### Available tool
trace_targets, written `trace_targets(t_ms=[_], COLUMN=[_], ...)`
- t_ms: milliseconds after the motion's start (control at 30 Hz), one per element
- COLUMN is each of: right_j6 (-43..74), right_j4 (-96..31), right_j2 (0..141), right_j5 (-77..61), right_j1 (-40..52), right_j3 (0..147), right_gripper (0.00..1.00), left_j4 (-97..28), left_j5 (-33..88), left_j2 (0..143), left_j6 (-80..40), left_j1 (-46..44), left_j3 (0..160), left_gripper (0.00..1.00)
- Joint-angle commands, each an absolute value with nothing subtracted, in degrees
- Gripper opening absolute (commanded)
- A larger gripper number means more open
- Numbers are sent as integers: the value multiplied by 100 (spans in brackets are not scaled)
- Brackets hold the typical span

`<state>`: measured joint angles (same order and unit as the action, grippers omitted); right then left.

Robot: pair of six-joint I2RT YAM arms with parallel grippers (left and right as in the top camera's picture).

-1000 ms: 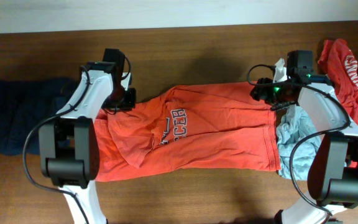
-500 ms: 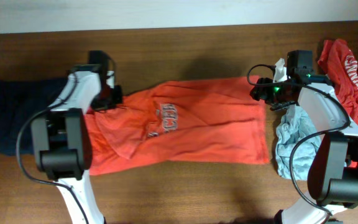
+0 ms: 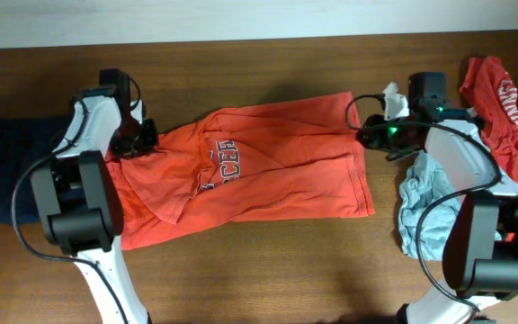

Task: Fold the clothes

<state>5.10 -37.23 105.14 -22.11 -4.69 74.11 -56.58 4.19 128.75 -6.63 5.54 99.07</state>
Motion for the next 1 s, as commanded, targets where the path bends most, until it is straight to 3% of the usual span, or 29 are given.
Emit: trace_targets(t_ms=[0, 200, 300, 433, 667, 833, 900, 967], right_j6=[491, 250, 1271, 2174, 2755, 2211, 1564, 1280], right_j4=[-3732, -3962, -4246, -4882, -5557, -4930, -4421, -4077], right_j2=[10779, 11493, 11963, 12202, 11907, 11229, 10755, 10344], right_j5=[-2058, -1761, -775, -93, 134, -119, -862, -1485], right_j1=[-211, 263, 163, -67, -145, -108, -167, -274], right_j3=[7481, 7481, 7478, 7365, 7166, 7168, 7179, 7260], right_gripper=[20, 16, 15, 4, 4, 5, 13, 45], left_j4=[-6228, -6869, -6928, -7032, -7126, -7144, -7166, -7168], left_j5=[353, 454, 456, 456, 475, 475, 475, 480], left_j2=[12995, 12995, 12995, 12995, 12995, 12995, 12995, 12995], left_j6=[-548, -504, -504, -506, -462, -460, -434, -421], left_j1=[534, 220, 82, 14, -86, -187, -235, -294], left_j3=[10733, 11380, 11380, 11380, 11380, 11380, 11380, 11380], left_gripper=[22, 26, 26, 26, 26, 27, 27, 26])
